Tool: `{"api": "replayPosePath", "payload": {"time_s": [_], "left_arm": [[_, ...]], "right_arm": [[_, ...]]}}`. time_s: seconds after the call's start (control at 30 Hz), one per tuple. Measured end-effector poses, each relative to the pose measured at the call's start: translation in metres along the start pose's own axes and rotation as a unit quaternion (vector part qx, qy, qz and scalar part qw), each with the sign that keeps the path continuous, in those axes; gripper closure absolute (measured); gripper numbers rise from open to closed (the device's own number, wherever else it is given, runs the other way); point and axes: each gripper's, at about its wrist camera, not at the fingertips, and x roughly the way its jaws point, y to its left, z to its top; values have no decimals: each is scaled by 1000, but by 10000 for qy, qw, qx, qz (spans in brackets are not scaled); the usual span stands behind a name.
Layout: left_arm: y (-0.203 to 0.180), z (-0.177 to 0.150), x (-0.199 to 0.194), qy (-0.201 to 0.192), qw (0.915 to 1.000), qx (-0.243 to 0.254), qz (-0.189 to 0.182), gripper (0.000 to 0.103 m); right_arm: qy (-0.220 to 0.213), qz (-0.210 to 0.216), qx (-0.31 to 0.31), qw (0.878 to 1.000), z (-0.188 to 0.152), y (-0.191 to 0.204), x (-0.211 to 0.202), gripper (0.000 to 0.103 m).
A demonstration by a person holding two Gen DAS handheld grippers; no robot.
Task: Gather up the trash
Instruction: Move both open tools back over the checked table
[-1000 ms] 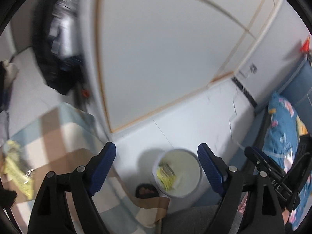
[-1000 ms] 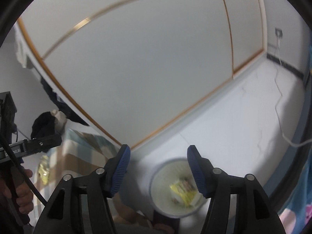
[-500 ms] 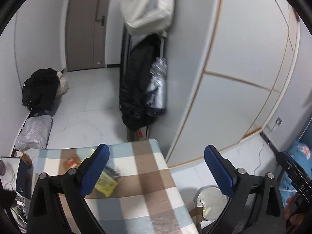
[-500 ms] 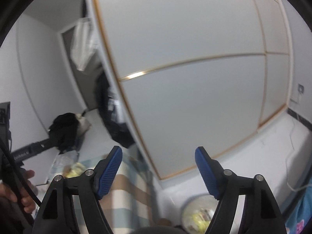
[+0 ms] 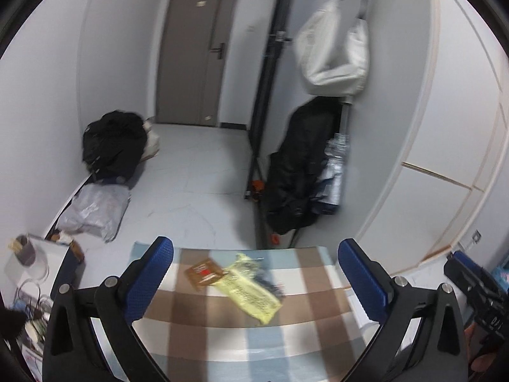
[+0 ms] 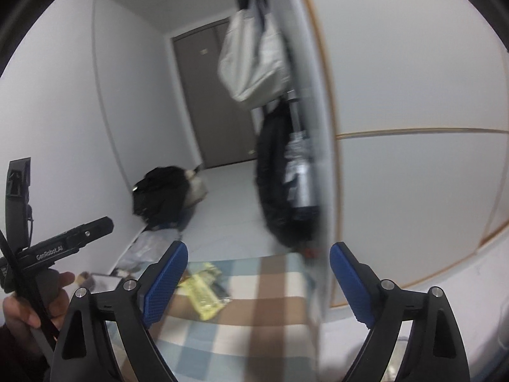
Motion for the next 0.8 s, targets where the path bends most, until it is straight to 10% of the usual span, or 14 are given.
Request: {"api": "replayPosePath", "payload": {"time_s": [0.8], "left_arm": [[134, -41, 76, 1005, 9885, -1042, 443, 1]], "right_arm": [[1959, 577, -711, 9763, -75, 79, 189, 12]]}}
